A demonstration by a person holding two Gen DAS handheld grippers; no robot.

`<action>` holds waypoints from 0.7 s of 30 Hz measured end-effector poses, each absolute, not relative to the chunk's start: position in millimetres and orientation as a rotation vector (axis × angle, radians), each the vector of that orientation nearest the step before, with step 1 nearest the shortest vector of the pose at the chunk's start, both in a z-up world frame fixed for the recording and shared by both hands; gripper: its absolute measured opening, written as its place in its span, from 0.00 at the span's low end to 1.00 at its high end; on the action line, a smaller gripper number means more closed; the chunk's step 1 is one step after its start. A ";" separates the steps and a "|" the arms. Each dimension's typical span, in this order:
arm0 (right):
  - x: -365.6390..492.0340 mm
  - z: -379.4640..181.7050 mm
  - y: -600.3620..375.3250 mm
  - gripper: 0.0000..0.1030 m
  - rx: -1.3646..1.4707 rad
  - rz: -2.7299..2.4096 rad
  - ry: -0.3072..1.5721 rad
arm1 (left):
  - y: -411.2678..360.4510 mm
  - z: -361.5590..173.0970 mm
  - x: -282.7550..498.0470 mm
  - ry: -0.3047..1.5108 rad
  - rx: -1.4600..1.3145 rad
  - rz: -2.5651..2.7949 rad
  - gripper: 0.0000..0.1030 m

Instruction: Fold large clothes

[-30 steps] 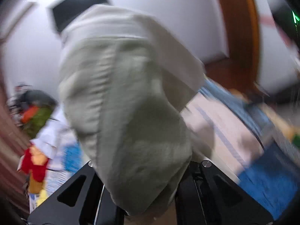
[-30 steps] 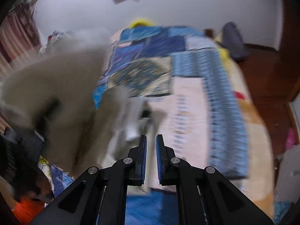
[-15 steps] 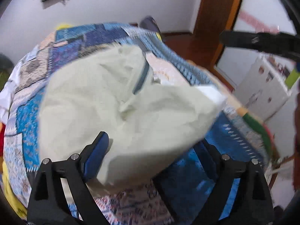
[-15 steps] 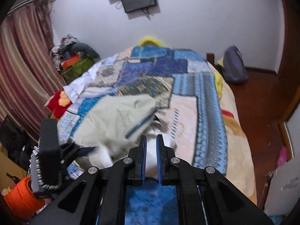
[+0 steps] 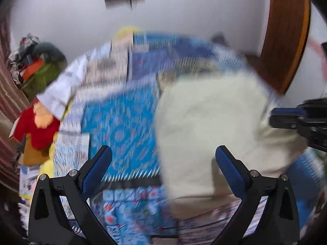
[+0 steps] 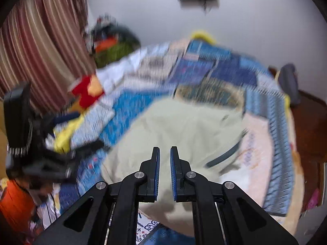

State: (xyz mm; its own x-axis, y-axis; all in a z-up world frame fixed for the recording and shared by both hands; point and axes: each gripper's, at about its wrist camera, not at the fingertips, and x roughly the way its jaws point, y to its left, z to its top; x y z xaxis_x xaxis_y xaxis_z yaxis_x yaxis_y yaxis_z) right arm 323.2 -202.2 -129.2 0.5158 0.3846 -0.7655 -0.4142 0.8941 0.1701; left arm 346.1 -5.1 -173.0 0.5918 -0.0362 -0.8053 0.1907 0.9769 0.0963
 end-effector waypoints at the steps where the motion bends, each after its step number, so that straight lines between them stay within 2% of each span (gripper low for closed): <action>1: 327.5 -145.6 -196.1 0.06 -0.061 0.469 0.957 | -4.3 -184.3 345.8 0.961 0.189 -0.128 0.99; 5: 326.4 -215.4 -195.1 0.06 -0.208 0.407 1.103 | -1.4 -223.9 335.2 0.990 0.182 -0.184 1.00; 8: 318.4 -234.5 -224.9 0.05 -0.213 0.380 1.124 | 0.9 -225.9 324.6 0.970 0.184 -0.185 1.00; 15: 311.6 -232.1 -326.1 0.06 -0.052 0.111 1.168 | 14.2 -223.0 320.1 0.999 0.108 -0.174 0.99; 21: 307.4 -172.7 -313.0 0.06 -0.053 0.209 1.011 | 6.6 -174.2 323.3 0.860 0.200 -0.165 0.98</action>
